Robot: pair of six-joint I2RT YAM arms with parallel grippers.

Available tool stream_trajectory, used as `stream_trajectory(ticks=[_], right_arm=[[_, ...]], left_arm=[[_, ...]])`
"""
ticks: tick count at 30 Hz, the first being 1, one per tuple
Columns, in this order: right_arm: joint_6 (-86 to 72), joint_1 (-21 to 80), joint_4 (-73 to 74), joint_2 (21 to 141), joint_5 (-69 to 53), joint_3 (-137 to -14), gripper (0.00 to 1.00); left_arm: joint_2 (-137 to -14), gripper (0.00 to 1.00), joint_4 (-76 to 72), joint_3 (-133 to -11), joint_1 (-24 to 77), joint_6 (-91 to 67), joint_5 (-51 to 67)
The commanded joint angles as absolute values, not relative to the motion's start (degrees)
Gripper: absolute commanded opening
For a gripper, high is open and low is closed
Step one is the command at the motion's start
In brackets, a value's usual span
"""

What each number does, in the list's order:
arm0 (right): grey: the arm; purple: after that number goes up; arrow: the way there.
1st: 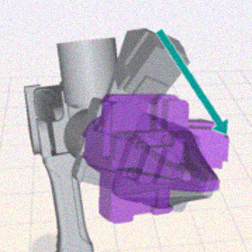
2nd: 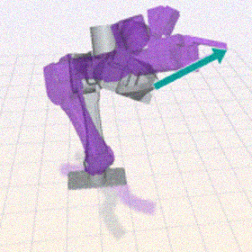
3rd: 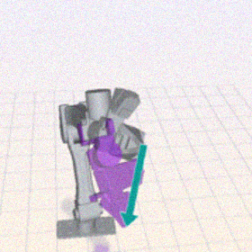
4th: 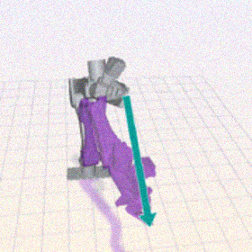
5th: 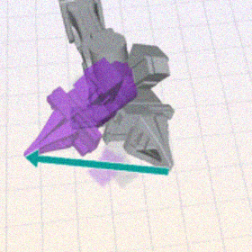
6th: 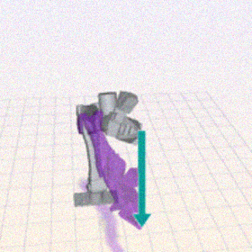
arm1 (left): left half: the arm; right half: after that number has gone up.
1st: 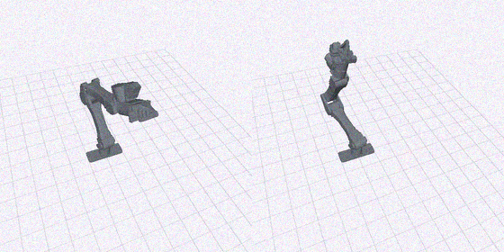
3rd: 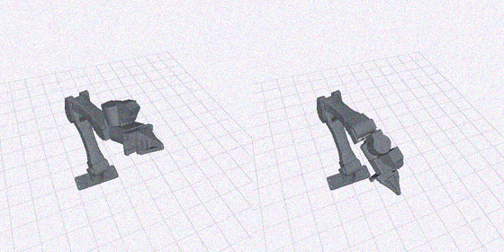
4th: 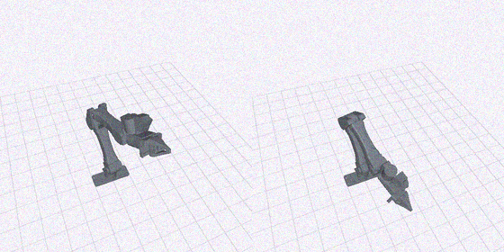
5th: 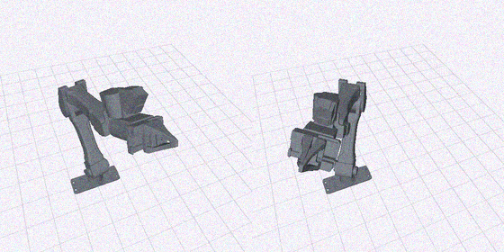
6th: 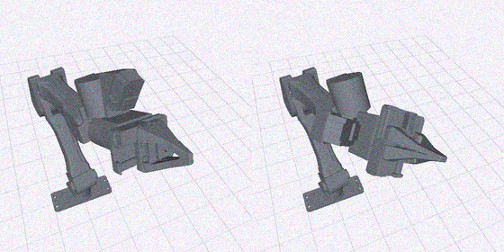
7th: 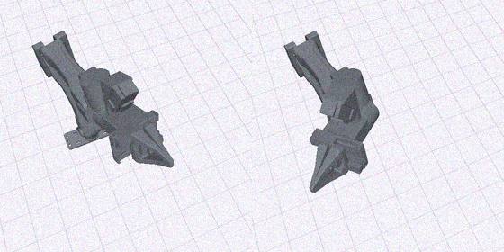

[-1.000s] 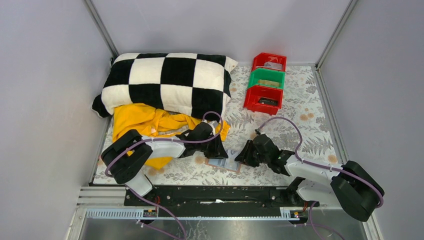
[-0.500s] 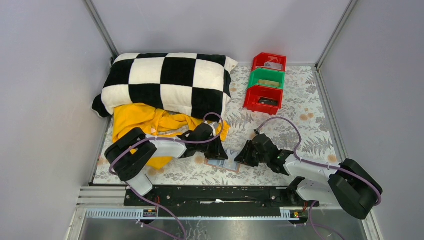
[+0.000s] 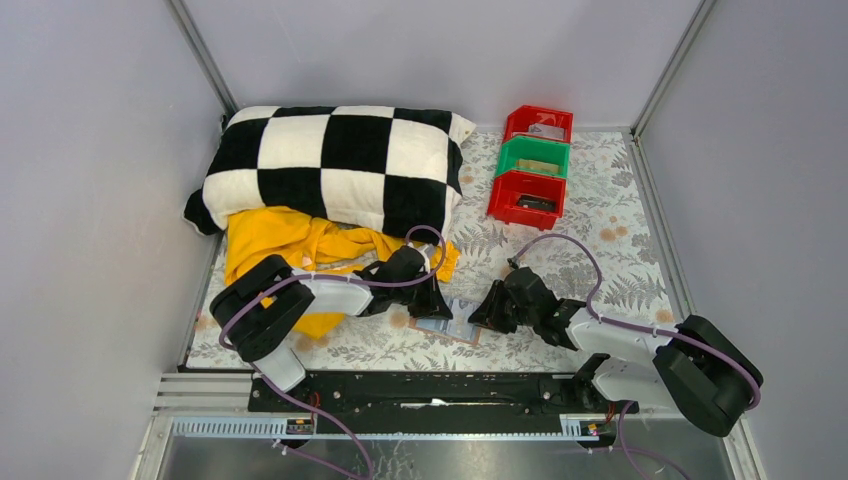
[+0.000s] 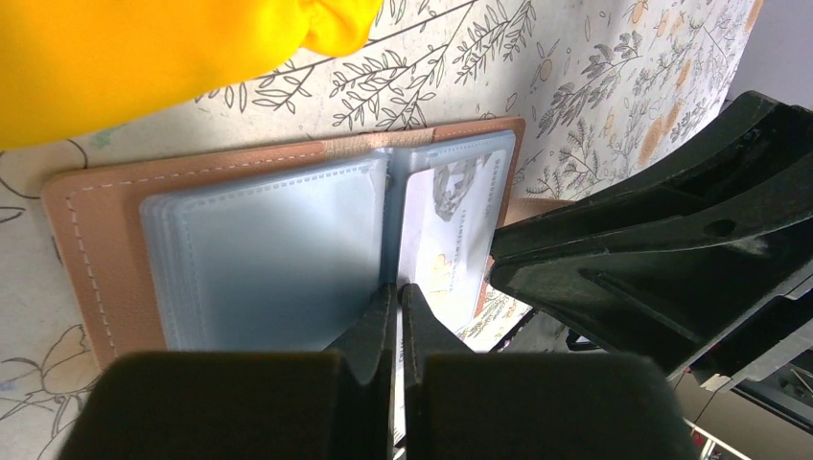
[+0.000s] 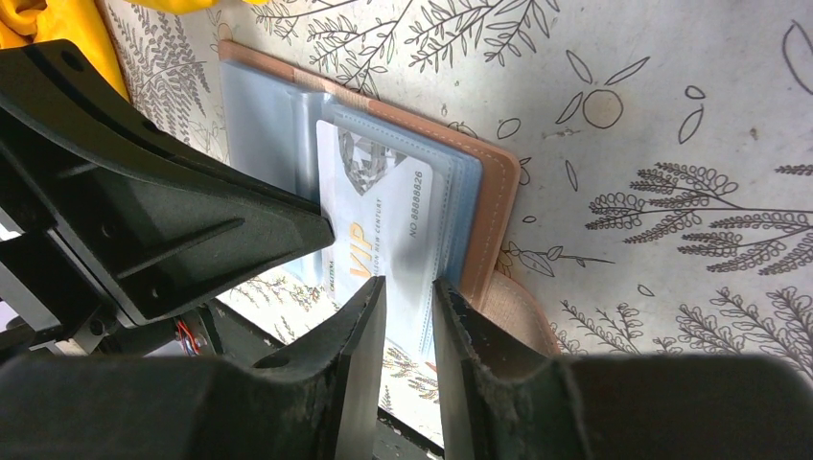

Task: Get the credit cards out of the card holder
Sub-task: Remove the credit card from the card holder.

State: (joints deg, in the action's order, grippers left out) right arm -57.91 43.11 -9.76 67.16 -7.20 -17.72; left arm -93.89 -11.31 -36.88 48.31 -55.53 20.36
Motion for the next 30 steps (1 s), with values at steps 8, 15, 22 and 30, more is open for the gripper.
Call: stream_trajectory(ticks=[8,15,22,30], right_arm=[[-57.04,41.73,-7.62,65.67,-5.65,-16.99,0.32],[-56.08,40.22,-6.22,64.06,-5.86,-16.25,0.32],[-54.11,40.09,-3.55,60.68,-6.24,-19.61,0.34],[-55.41,40.46,-9.99,62.57,-11.77,-21.87,0.36]], left_arm=[[-89.36,0.00,-9.64,-36.91,48.35,-53.70,20.04],[-85.18,0.00,-8.94,-34.60,46.38,-52.64,20.26],[-85.68,0.00,-9.10,-33.53,45.51,-51.95,21.01],[-85.25,0.00,-7.32,-33.55,43.75,-49.95,21.94]])
